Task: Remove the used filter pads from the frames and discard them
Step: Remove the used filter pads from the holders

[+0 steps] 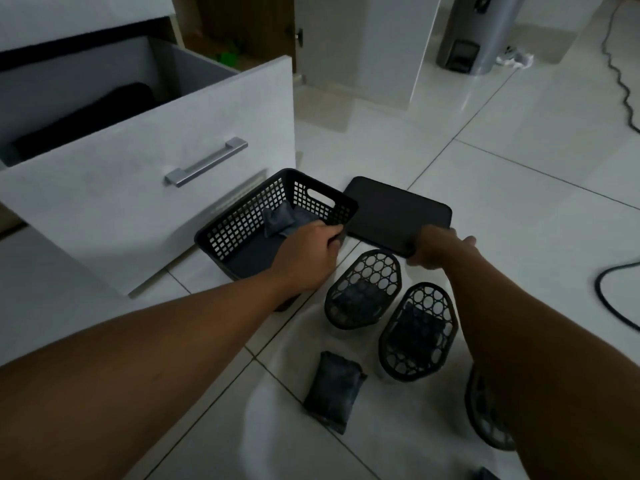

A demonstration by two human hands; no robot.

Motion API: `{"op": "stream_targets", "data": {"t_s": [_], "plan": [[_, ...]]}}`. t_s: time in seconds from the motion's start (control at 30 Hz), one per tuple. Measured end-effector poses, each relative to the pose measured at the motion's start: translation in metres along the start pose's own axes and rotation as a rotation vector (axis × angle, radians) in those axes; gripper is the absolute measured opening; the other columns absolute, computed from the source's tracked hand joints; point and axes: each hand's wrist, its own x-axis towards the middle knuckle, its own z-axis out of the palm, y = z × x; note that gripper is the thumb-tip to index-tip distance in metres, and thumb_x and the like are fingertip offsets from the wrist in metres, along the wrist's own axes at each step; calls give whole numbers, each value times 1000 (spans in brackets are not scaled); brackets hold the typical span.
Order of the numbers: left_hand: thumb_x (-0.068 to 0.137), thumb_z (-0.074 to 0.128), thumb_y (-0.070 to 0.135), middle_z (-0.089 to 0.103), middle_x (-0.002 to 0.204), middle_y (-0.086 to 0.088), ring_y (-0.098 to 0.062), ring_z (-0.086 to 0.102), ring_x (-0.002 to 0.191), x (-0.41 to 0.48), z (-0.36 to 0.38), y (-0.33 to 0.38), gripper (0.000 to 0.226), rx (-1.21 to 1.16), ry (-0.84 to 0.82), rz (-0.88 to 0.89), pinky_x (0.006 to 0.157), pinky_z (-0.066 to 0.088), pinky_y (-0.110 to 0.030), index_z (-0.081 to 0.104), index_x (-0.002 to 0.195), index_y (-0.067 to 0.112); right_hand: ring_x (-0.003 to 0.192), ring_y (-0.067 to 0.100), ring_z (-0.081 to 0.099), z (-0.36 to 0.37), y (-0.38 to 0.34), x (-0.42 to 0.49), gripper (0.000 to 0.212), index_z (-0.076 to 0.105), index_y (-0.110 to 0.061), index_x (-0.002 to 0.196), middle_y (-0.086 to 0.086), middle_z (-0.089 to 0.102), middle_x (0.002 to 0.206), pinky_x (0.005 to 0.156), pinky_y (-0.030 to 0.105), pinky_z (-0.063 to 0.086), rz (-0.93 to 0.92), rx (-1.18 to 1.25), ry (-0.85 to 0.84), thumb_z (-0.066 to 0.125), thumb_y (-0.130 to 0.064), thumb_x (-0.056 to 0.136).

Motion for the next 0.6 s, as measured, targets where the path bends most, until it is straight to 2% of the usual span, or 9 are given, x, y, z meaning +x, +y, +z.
{"op": "stream_targets", "data": {"t_s": [0.1, 0.2, 0.27, 0.4, 0.47, 0.53, 0.6], "plan": [[97, 50, 21, 64, 108, -7, -24, 62, 98, 3, 0, 1, 37, 3, -10, -9, 81, 52, -37, 62, 131, 15, 133, 37, 37, 7, 18, -8, 66, 55, -15, 126, 11, 52, 133, 107, 59, 28, -19, -26, 16, 80, -47, 74], [98, 51, 20, 65, 108, -7, -22, 61, 96, 3, 0, 3, 34, -11, -4, -18, 83, 52, -39, 63, 129, 15, 107, 32, 57, 15, 31, -7, 63, 60, -6, 113, 10, 61, 108, 94, 46, 50, -73, 38, 2, 87, -39, 67], [97, 52, 19, 65, 110, -8, -22, 61, 98, 3, 1, 4, 32, -24, -1, -22, 85, 53, -42, 64, 127, 13, 91, 25, 60, 13, 34, -12, 63, 60, -5, 110, 6, 61, 93, 82, 37, 55, -93, 64, 3, 88, -38, 65], [97, 52, 19, 66, 109, -8, -21, 62, 96, 4, 3, 3, 33, -32, 9, -24, 85, 54, -42, 63, 127, 12, 108, 32, 57, 7, 26, -20, 87, 41, -12, 126, 11, 56, 117, 88, 44, 52, -127, 95, 47, 91, -39, 59], [97, 52, 21, 66, 111, -7, -21, 63, 97, 3, 5, 3, 36, -28, 3, -23, 85, 54, -42, 63, 130, 13, 111, 35, 56, 7, 23, -24, 93, 37, -14, 129, 12, 56, 121, 91, 47, 52, -126, 117, 52, 90, -40, 58], [97, 51, 23, 65, 116, -6, -21, 62, 102, 3, 6, 4, 38, -22, -10, -30, 87, 53, -41, 60, 133, 14, 105, 32, 59, 3, 23, -28, 83, 39, -15, 128, 12, 58, 118, 89, 48, 53, -121, 130, 87, 85, -42, 65], [98, 51, 23, 64, 115, -7, -23, 62, 101, 2, 6, 6, 36, -17, -6, -26, 85, 53, -41, 61, 131, 13, 96, 29, 61, -8, 27, -34, 61, 44, -14, 126, 11, 61, 110, 84, 46, 55, -114, 124, 210, 73, -38, 79]]}}
